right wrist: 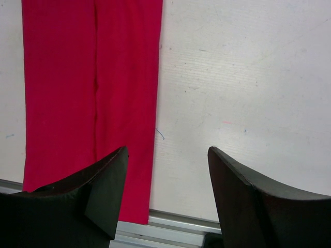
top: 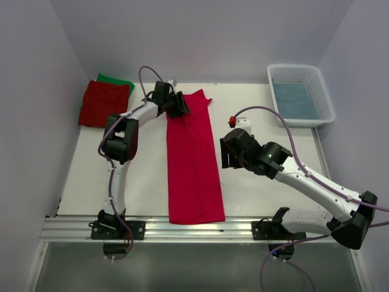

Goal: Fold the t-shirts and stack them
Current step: Rotate the tshirt 90 degrees

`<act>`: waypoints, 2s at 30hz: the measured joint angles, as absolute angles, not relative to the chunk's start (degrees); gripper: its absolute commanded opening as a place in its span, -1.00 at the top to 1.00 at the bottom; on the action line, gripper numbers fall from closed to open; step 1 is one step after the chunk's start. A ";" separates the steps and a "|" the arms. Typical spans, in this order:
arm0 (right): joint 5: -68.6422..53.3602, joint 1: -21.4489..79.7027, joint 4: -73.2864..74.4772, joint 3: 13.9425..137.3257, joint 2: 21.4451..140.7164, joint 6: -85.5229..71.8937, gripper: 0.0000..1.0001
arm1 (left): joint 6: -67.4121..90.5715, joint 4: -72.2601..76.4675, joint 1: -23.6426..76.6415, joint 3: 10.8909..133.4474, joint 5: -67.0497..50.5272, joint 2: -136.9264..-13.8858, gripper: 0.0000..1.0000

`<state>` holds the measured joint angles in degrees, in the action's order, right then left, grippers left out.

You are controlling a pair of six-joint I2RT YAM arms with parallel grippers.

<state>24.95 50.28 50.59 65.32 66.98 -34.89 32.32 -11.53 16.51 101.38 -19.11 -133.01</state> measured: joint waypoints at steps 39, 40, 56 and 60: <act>24.88 50.11 50.57 65.10 66.30 -34.87 -0.01 | 29.93 -12.60 18.04 105.89 -35.90 -138.15 0.85; 24.88 50.11 50.57 65.10 66.30 -34.87 -0.01 | 29.61 -12.86 18.06 105.89 -36.29 -138.28 0.85; 24.84 50.06 50.39 64.53 66.30 -34.89 -0.14 | 27.83 -11.40 18.65 104.92 -42.33 -138.30 -0.41; 24.82 50.06 50.37 64.45 66.30 -34.85 -0.22 | 27.73 -9.89 19.22 102.96 -43.72 -136.16 -0.78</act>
